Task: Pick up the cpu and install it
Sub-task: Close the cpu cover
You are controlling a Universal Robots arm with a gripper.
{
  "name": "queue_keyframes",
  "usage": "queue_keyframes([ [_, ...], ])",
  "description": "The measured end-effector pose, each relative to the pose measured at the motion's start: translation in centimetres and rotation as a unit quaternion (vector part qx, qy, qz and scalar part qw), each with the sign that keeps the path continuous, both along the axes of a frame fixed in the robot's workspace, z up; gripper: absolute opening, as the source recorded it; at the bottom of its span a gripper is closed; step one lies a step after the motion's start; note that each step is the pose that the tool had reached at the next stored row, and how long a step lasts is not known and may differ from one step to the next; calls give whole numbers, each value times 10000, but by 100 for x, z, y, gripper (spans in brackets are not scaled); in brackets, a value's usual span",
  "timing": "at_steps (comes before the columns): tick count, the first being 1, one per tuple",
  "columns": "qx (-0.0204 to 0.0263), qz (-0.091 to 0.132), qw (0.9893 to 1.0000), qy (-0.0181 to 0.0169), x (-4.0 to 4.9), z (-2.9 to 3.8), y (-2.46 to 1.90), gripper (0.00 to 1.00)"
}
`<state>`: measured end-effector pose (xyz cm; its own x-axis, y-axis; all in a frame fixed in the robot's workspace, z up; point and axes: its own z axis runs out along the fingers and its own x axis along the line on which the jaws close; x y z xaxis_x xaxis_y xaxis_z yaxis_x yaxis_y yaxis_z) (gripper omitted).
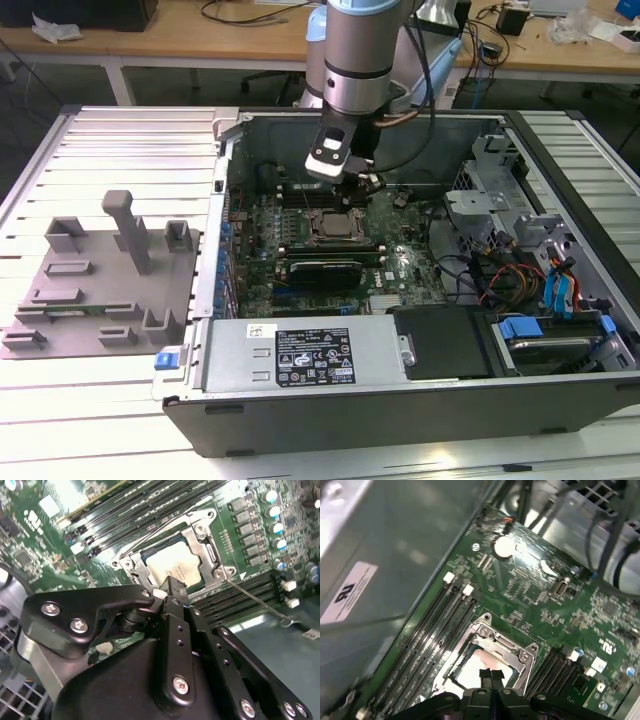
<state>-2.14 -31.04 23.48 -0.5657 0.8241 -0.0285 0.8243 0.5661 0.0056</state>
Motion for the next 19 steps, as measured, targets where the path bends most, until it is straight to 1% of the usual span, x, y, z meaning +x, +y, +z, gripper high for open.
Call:
queue_keyframes([
  [2, 0, 223, 9998, 0, 0, 0, 0, 11],
  [3, 0, 414, 9991, 0, 0, 0, 0, 11],
  [5, 0, 626, 9980, 0, 0, 0, 0, 11],
  [6, 0, 789, 9969, 0, 0, 0, 0, 11],
  [8, 0, 976, 9952, 0, 0, -1, 0, 11],
  [10, 0, 1266, 9920, 0, 0, -1, 0, 11],
  [12, 0, 1466, 9892, 0, 0, -1, 0, 11],
  [13, 0, 1595, 9872, -1, 0, -1, 0, 11],
  [14, 0, 1676, 9859, 0, 0, -1, 0, 11],
  [15, 0, 1794, 9838, 0, 0, -1, 0, 11],
  [16, 0, 1879, 9822, 0, 0, -2, 0, 11],
  [17, 0, 2053, 9787, 0, 0, -2, 0, 11],
  [18, 0, 2184, 9759, -1, 0, -2, 0, 11],
  [19, 0, 2359, 9718, -1, 0, -3, 0, 11],
])
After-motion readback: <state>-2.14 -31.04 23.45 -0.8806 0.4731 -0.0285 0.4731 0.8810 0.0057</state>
